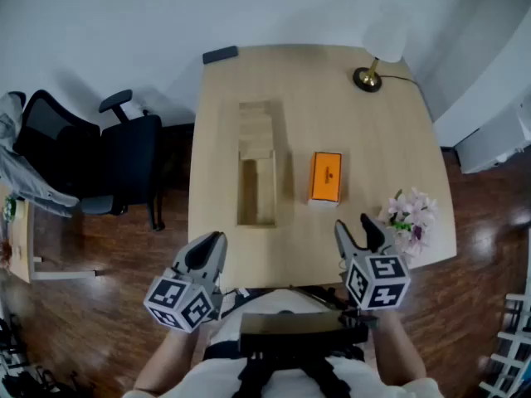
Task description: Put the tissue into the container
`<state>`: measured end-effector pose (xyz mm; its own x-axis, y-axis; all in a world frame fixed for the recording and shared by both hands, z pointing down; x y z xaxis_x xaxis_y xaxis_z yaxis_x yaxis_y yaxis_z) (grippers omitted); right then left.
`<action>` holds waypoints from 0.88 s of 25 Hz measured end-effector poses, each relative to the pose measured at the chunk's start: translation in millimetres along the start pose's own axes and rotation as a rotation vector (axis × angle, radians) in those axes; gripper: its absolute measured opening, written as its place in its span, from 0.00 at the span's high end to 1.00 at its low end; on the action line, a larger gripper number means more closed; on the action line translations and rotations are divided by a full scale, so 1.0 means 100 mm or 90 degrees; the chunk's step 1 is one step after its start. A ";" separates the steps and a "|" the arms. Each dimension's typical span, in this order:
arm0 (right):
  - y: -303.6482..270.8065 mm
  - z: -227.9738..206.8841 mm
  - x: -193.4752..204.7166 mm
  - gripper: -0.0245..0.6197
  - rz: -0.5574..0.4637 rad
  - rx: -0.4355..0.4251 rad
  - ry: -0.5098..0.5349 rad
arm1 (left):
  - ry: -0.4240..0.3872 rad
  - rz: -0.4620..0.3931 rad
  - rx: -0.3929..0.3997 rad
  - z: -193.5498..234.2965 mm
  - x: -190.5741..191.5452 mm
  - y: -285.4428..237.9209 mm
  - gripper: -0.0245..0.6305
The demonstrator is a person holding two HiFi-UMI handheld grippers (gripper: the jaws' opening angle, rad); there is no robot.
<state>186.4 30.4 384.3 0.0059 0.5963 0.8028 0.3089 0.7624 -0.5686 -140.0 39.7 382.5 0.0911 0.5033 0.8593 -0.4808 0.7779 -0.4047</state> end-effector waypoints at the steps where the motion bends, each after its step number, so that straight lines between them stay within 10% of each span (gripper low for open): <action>1: 0.00 0.00 -0.01 0.58 -0.002 0.001 0.001 | -0.001 -0.001 0.003 -0.01 -0.01 -0.01 0.90; 22: -0.37 -0.18 -0.59 0.55 -0.055 0.024 0.019 | -0.116 -0.032 0.167 -0.88 -0.75 -0.88 0.85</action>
<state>191.6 -37.5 361.8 0.0086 0.5205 0.8538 0.2734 0.8201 -0.5027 -27.8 -33.4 325.6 -0.0250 0.3728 0.9276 -0.6899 0.6651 -0.2859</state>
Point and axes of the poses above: the fingertips, and each gripper's own axes: y backward along the fingers, z to its left, x out of its underside, the point moved 8 cm from there along y, backward along the fingers, and after that the axes turned 5 degrees about -x, right-handed, at the moved point
